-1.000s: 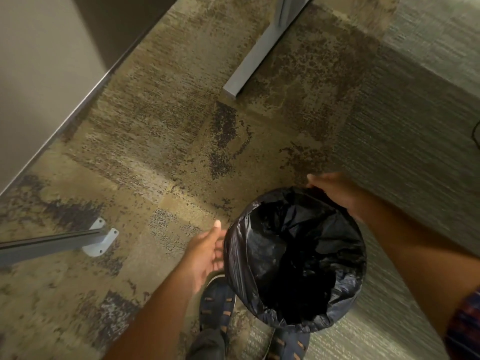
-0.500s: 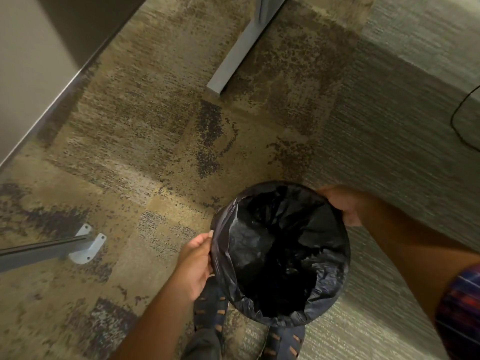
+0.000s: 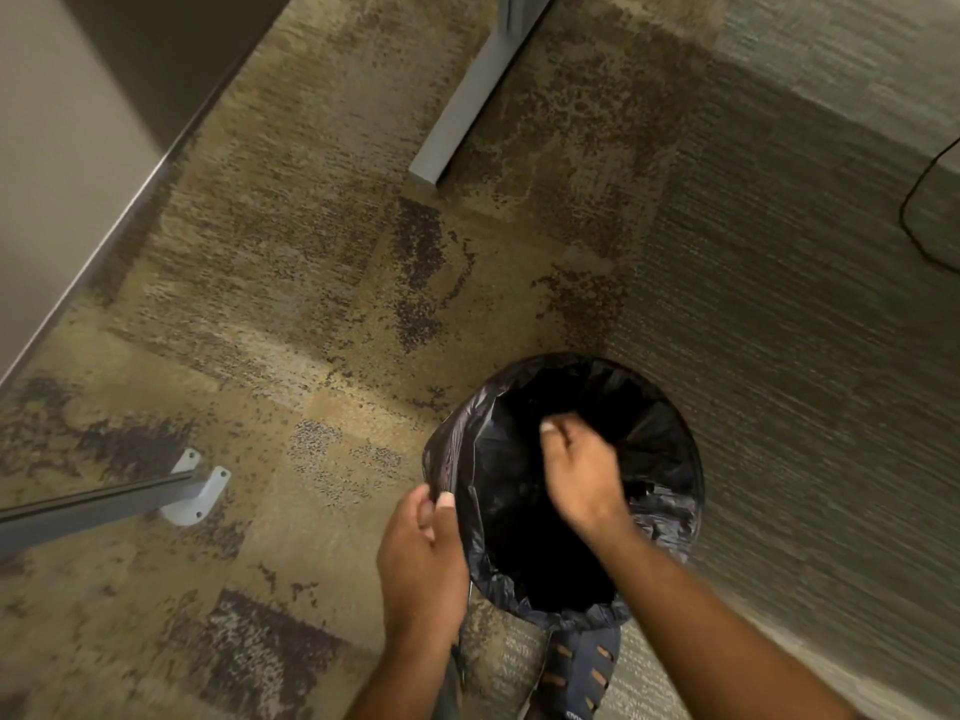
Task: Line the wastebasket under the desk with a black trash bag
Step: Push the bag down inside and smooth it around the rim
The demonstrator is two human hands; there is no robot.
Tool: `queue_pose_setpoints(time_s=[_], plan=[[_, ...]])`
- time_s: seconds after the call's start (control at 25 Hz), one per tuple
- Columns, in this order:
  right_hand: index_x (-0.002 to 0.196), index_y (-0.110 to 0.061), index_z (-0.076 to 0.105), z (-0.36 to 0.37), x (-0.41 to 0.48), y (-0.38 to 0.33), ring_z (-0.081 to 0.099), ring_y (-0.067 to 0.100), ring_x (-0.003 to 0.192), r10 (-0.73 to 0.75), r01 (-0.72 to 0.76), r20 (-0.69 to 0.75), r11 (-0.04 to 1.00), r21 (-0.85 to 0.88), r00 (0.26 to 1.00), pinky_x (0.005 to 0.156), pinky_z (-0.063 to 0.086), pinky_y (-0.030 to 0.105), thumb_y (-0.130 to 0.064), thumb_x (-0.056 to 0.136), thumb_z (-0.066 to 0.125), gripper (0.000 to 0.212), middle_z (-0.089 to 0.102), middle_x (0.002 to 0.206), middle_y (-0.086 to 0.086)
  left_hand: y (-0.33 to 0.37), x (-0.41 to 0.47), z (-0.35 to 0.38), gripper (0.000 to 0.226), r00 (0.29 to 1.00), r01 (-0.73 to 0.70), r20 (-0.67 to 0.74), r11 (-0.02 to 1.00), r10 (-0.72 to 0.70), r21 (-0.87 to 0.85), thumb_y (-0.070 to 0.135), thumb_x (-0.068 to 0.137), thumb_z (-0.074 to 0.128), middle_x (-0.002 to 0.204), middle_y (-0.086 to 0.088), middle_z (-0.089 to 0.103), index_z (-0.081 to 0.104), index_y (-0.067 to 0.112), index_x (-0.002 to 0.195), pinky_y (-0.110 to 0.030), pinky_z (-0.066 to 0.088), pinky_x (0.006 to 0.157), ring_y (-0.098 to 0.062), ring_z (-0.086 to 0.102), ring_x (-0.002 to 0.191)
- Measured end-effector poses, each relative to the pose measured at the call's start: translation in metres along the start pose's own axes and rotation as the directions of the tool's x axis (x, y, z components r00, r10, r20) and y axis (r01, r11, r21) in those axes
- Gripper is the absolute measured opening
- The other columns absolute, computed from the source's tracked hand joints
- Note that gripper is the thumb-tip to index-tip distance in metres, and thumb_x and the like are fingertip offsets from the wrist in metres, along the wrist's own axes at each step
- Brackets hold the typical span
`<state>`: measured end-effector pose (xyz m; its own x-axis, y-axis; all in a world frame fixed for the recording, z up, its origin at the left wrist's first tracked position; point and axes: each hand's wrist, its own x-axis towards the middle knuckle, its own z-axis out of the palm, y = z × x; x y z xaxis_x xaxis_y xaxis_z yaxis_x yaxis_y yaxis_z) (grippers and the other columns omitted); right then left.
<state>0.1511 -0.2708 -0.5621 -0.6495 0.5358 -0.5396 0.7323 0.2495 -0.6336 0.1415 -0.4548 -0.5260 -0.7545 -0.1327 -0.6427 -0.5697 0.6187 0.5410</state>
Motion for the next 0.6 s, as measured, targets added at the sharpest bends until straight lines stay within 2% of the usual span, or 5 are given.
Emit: queue_pose_setpoints(time_s=[0.08, 0.2, 0.36, 0.52, 0.6], plan=[[0.16, -0.023, 0.042, 0.037, -0.008, 0.005, 0.043, 0.025, 0.151, 0.294, -0.341, 0.243, 0.923, 0.181, 0.924, 0.126, 0.03, 0.039, -0.061, 0.106, 0.039, 0.066, 0.047, 0.163, 0.007, 0.001, -0.007, 0.004, 0.052, 0.996, 0.024, 0.088, 0.999, -0.021, -0.028, 0.031, 0.108, 0.057, 0.148, 0.004, 0.064, 0.049, 0.024, 0.159, -0.028, 0.054, 0.101, -0.01, 0.063, 0.123], [0.155, -0.03, 0.05, 0.076, -0.009, 0.016, 0.049, 0.021, 0.148, 0.337, -0.573, 0.513, 0.705, 0.419, 0.79, 0.128, 0.032, 0.046, -0.082, 0.094, 0.034, 0.082, 0.053, 0.16, 0.001, 0.003, -0.002, 0.01, 0.052, 0.988, 0.036, 0.151, 0.997, -0.026, -0.064, 0.027, 0.108, 0.056, 0.149, 0.007, 0.066, 0.047, 0.032, 0.159, -0.044, 0.055, 0.113, -0.014, 0.064, 0.133], [0.131, -0.032, 0.072, 0.071, -0.005, 0.022, 0.075, 0.013, 0.113, 0.332, -0.607, 0.537, 0.627, 0.489, 0.776, 0.105, 0.052, 0.041, -0.085, 0.083, 0.051, 0.075, 0.079, 0.125, -0.008, -0.007, 0.014, 0.009, 0.042, 0.98, 0.038, 0.196, 0.997, -0.023, -0.074, 0.028, 0.11, 0.051, 0.136, 0.014, 0.07, 0.054, 0.034, 0.152, -0.035, 0.056, 0.108, -0.007, 0.067, 0.123], [0.127, -0.038, 0.068, 0.028, 0.007, 0.039, 0.07, 0.017, 0.114, 0.363, -0.544, 0.49, 0.784, 0.3, 0.792, 0.092, 0.051, 0.043, -0.09, 0.066, 0.055, 0.08, 0.072, 0.131, -0.012, -0.008, 0.012, 0.008, 0.042, 0.981, 0.038, 0.191, 0.999, -0.03, -0.035, 0.025, 0.111, 0.048, 0.124, 0.023, 0.066, 0.053, 0.028, 0.152, -0.013, 0.043, 0.088, 0.014, 0.059, 0.104], [0.121, -0.036, 0.069, 0.013, 0.021, 0.053, 0.067, 0.021, 0.117, 0.418, -0.59, 0.483, 0.754, 0.288, 0.769, 0.088, 0.051, 0.041, -0.084, 0.078, 0.055, 0.066, 0.069, 0.132, -0.007, -0.006, 0.01, 0.008, 0.046, 0.984, 0.038, 0.175, 0.999, -0.034, -0.02, 0.026, 0.112, 0.046, 0.137, 0.013, 0.063, 0.048, 0.025, 0.158, -0.019, 0.044, 0.098, -0.001, 0.062, 0.118]])
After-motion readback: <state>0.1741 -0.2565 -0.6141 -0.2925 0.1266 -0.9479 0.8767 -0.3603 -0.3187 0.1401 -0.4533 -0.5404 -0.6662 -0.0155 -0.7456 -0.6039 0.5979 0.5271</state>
